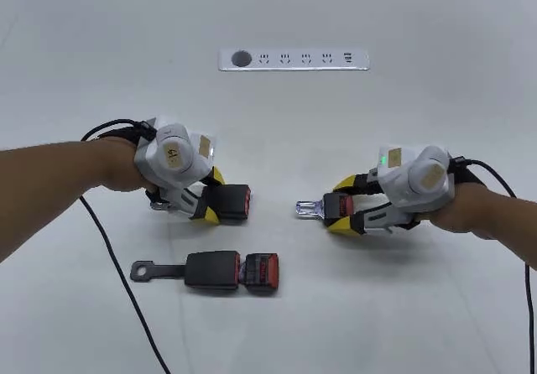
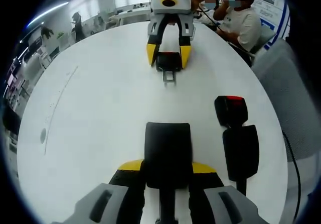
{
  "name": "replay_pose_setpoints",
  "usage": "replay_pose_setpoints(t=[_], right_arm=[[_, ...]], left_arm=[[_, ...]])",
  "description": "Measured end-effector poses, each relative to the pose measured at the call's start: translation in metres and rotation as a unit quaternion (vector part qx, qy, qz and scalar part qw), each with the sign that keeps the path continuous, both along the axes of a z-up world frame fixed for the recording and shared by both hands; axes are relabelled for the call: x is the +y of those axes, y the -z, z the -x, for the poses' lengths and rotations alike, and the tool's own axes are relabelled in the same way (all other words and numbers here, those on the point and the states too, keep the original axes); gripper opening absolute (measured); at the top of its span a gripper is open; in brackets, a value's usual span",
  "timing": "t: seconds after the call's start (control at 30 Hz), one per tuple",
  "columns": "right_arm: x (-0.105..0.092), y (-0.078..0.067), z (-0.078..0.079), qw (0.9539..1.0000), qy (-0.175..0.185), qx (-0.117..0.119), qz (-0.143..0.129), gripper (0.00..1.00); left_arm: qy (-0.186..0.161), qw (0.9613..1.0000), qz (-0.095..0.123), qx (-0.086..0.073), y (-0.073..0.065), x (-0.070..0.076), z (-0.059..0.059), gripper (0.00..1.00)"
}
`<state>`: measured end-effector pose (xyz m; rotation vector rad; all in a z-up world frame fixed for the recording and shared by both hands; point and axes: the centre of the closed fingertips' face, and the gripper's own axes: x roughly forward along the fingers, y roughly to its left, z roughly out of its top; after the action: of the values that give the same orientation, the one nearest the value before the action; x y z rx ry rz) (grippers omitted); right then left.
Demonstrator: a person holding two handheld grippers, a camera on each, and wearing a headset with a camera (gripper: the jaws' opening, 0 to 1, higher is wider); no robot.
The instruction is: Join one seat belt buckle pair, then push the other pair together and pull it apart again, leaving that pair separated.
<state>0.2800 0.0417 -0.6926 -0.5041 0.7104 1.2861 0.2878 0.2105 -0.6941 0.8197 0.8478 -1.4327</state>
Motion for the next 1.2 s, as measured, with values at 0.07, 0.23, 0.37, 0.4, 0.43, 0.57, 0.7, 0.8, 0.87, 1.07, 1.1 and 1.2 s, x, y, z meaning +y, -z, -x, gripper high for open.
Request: replay_pose_setpoints(t=[0.07, 0.23, 0.37, 0.4, 0.43, 0.57, 0.7, 0.8, 0.87, 1.07, 1.1, 1.2], right_arm=[[-0.004, -0.001, 0.002, 1.0000, 0.002, 0.002, 0.001, 0.36], [-0.014, -0.002, 0.001, 1.0000, 0.003, 0.003, 0.004, 0.36], [-0.023, -0.003, 0.001, 0.9999, 0.006, 0.005, 0.010, 0.36], [-0.025, -0.002, 0.002, 0.9999, 0.005, 0.005, 0.011, 0.36], [-0.027, -0.003, 0.001, 0.9999, 0.005, 0.006, 0.013, 0.36], [-0.037, -0.003, 0.000, 0.9998, 0.009, 0.008, 0.018, 0.36], [-0.039, 0.000, -0.002, 0.9997, 0.010, 0.008, 0.022, 0.36], [-0.038, 0.000, -0.003, 0.9997, 0.007, 0.007, 0.024, 0.36], [-0.037, 0.000, -0.001, 0.9996, 0.005, 0.006, 0.027, 0.36], [-0.035, 0.003, -0.001, 0.9988, -0.005, -0.006, 0.048, 0.37], [-0.034, 0.003, -0.001, 0.9987, -0.006, -0.008, 0.050, 0.37], [-0.038, 0.003, -0.001, 0.9978, -0.008, -0.026, 0.060, 0.37]], left_arm=[[-0.001, 1.0000, -0.001, 0.000, 0.000, 0.000, 0.000, 0.34], [-0.002, 1.0000, -0.002, 0.000, -0.001, 0.000, 0.001, 0.34], [-0.004, 1.0000, 0.000, 0.001, 0.000, 0.001, 0.000, 0.34], [-0.004, 1.0000, 0.000, 0.002, 0.000, 0.001, 0.000, 0.34], [-0.004, 1.0000, 0.000, 0.002, 0.000, 0.002, -0.001, 0.34], [-0.006, 1.0000, 0.001, 0.003, 0.001, 0.002, -0.001, 0.34], [-0.006, 1.0000, 0.001, 0.003, 0.000, 0.002, 0.000, 0.34], [-0.005, 1.0000, -0.001, 0.002, 0.000, 0.002, 0.000, 0.34], [-0.013, 0.9999, 0.001, 0.005, 0.000, 0.001, 0.001, 0.34], [-0.016, 0.9999, 0.001, 0.001, 0.000, 0.000, 0.001, 0.35], [-0.019, 0.9998, -0.001, 0.000, 0.000, 0.001, 0.000, 0.35], [-0.049, 0.9987, 0.011, 0.007, -0.005, -0.004, 0.006, 0.52]])
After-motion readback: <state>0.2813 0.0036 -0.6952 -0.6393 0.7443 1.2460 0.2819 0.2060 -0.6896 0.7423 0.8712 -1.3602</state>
